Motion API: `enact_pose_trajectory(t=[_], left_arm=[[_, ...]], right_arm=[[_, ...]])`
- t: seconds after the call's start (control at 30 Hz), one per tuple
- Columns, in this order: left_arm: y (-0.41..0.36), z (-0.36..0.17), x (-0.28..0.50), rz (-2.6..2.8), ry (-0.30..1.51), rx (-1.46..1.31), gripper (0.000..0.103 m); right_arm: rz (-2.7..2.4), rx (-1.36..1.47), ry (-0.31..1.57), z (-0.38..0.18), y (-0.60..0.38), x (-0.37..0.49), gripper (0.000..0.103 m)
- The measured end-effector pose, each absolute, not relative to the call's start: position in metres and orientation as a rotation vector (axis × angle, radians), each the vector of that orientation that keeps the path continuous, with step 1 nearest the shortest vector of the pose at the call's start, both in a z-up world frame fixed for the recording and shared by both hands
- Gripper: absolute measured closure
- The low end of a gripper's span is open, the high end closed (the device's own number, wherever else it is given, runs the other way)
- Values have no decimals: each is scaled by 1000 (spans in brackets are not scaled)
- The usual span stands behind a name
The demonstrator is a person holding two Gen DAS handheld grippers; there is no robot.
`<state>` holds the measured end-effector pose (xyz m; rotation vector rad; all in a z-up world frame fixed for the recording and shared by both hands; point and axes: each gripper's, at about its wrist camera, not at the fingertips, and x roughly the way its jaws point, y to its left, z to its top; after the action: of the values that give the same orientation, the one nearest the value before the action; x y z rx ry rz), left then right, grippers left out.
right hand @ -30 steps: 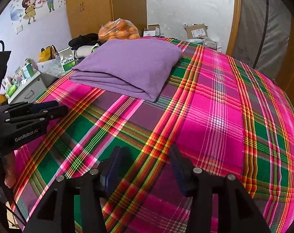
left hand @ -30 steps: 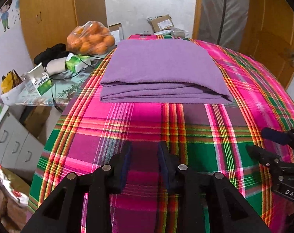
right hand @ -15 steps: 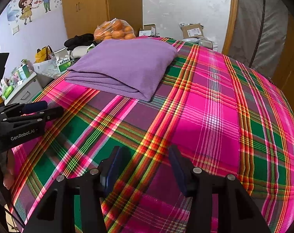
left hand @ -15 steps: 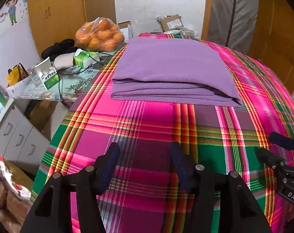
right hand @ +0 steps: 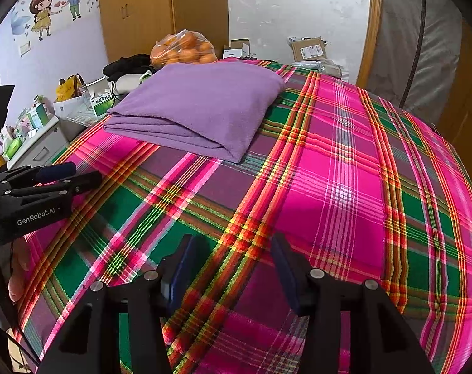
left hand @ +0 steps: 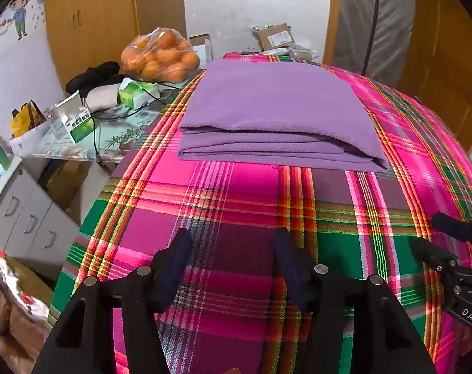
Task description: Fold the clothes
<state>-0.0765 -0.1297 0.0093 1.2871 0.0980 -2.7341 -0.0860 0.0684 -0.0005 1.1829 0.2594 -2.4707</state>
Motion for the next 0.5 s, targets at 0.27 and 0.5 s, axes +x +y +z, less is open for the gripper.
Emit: enact_pose_trajectory(t=[0.27, 0.5], left_arm=[[-132, 9, -77, -2735, 103, 1288, 45], [-133, 9, -78, -2735, 106, 1288, 45]], right_arm=[[-2470, 1182, 258, -1, 69, -86, 52], [-2470, 1182, 256, -1, 68, -86, 52]])
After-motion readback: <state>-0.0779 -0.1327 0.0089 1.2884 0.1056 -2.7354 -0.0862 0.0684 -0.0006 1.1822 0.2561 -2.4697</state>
